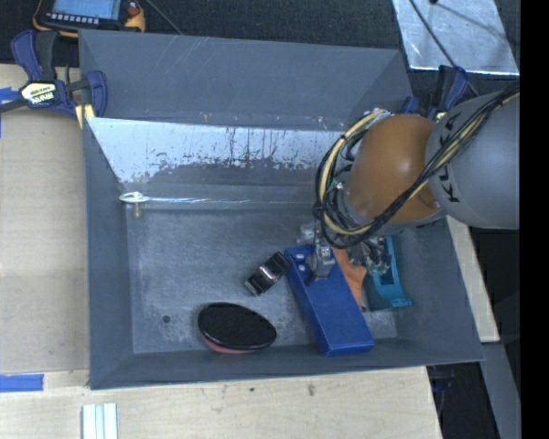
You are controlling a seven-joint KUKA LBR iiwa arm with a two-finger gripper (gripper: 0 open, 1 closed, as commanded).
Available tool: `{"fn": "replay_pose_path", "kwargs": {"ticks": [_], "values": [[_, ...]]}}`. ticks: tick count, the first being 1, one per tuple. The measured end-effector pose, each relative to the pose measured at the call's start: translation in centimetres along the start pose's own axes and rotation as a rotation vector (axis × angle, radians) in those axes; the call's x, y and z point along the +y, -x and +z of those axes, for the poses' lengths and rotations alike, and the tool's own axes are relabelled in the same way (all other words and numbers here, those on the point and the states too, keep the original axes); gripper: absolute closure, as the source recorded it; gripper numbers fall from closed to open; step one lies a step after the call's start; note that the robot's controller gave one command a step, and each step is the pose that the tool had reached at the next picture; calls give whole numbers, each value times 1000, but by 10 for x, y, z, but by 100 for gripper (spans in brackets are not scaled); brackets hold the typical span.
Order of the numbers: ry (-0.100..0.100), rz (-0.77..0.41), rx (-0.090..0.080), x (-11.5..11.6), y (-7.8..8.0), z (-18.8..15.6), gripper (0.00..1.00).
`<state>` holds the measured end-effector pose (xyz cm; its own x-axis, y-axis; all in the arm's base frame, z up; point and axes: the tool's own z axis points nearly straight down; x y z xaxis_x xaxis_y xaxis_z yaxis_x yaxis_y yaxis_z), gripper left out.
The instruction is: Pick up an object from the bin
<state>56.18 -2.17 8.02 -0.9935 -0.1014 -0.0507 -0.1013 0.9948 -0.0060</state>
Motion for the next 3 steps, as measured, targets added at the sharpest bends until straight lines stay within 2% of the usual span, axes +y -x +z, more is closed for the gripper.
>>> {"fn": "replay_pose_path", "kwargs": {"ticks": [1,2,3], "values": [[0,-1,0,0,0,0,100],[5,-9,43,5,-2,-34,100],[4,-2,38,18,-13,-57,100]]}}
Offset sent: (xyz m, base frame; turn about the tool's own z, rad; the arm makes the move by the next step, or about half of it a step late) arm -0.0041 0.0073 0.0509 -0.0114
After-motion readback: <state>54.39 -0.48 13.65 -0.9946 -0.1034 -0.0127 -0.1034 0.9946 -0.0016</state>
